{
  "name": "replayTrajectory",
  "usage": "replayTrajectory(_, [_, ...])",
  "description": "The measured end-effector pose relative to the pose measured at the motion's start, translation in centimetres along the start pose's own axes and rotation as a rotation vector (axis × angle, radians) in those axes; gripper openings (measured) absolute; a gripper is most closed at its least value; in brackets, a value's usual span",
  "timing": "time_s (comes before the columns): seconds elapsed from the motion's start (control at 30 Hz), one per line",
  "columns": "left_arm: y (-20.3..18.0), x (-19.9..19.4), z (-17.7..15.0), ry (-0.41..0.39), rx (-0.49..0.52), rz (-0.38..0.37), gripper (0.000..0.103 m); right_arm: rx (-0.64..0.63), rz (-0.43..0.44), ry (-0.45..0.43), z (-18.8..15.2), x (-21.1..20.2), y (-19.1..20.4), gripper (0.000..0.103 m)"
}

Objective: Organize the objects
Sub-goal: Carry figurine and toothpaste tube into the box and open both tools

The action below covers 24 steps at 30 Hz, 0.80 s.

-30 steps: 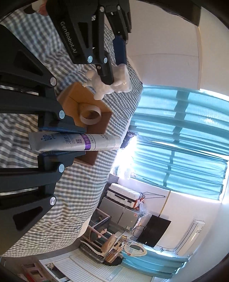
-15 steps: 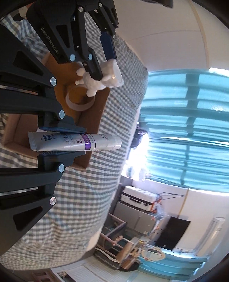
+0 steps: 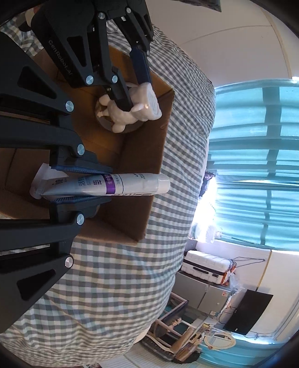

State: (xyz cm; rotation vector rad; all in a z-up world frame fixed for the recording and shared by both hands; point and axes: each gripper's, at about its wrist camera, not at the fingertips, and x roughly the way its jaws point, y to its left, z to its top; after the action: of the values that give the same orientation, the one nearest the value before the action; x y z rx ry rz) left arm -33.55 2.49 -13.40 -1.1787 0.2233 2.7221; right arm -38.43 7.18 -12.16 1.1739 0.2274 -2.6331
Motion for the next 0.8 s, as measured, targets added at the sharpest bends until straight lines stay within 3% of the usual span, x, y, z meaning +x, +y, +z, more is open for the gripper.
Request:
replayTrajectory(0.13, [-0.2, -0.6, -0.3, -0.009, 0.022, 0.001, 0.049, 0.032, 0.024, -0.012, -0.2, -0.8, -0.6, 0.016])
replayTrajectory(0.2, [-0.5, -1.4, -0.1, -0.027, 0.034, 0.021, 0.065, 0.038, 0.021, -0.028, -0.1, -1.7, -0.5, 0.022])
replayTrajectory(0.23, [-0.5, -1.9, 0.0, -0.039, 0.034, 0.034, 0.078, 0.042, 0.018, -0.04, -0.1, -2.2, -0.6, 0.026])
replayTrajectory(0.27, [-0.4, -2.7, 0.0, -0.057, 0.03, 0.046, 0.084, 0.05, 0.014, -0.053, 0.0, -2.9, -0.7, 0.037])
replayTrajectory(0.3, [-0.3, -3.3, 0.0, -0.068, 0.025, 0.05, 0.084, 0.057, 0.013, -0.063, 0.2, -3.5, -0.8, 0.043])
replayTrajectory(0.43, [0.1, -6.1, 0.5, -0.09, 0.005, 0.071, 0.084, 0.073, 0.014, -0.106, 0.6, -6.8, -0.9, 0.045])
replayTrajectory(0.5, [0.3, -8.0, 0.6, -0.111, 0.002, 0.091, 0.084, 0.072, 0.006, -0.13, 0.7, -8.7, -0.9, 0.053])
replayTrajectory(0.57, [0.4, -10.2, 0.6, -0.137, 0.001, 0.106, 0.092, 0.063, -0.004, -0.153, 0.7, -10.8, -0.7, 0.054])
replayTrajectory(0.8, [1.0, -17.0, 0.5, -0.194, -0.023, 0.136, 0.096, 0.016, -0.022, -0.217, 0.1, -18.3, 1.0, 0.062])
